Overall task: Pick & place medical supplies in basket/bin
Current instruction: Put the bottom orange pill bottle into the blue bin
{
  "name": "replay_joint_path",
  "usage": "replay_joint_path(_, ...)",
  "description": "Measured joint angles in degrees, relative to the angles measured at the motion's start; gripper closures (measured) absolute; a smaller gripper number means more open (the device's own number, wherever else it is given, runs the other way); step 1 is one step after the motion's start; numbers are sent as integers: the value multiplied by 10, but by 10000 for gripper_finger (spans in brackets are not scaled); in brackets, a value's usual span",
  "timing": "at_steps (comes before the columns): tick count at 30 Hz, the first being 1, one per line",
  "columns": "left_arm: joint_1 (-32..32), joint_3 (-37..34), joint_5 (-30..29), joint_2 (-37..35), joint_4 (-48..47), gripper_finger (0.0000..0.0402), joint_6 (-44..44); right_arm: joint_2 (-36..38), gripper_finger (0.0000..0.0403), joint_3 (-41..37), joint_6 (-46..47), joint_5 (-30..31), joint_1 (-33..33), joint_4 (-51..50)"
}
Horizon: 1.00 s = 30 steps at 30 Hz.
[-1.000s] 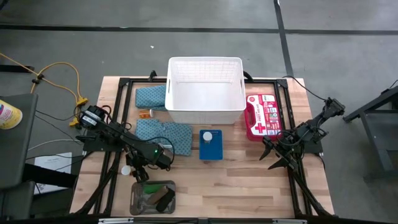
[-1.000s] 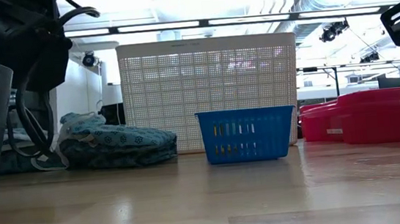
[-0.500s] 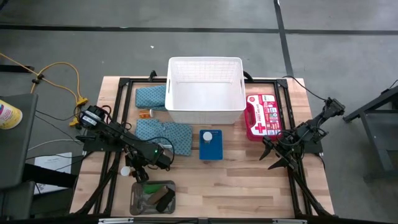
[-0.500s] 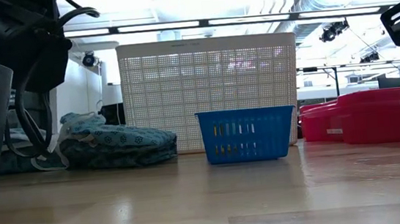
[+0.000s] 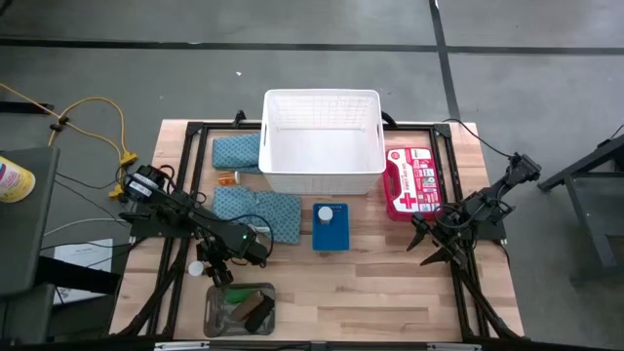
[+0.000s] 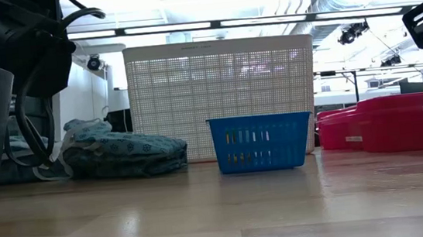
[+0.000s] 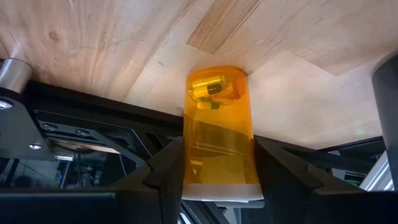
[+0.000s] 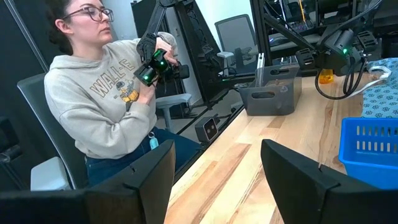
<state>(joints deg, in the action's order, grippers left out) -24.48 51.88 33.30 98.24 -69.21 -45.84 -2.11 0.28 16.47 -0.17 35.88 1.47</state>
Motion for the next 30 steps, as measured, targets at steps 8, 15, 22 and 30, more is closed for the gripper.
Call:
replay_joint_path(8,20,0,-9,-3,-10,239,15,0,177,0,0,0,0,0)
replay_joint_path(15,45,0,-4,-32,-18,240,24,0,177,0,0,0,0,0)
replay_joint_path(22,81,1,-6,-69,-21,240,38,0,177,0,0,0,0,0)
replay_joint_path(30,122,2,-5,-85,-8,240,55,0,177,0,0,0,0,0)
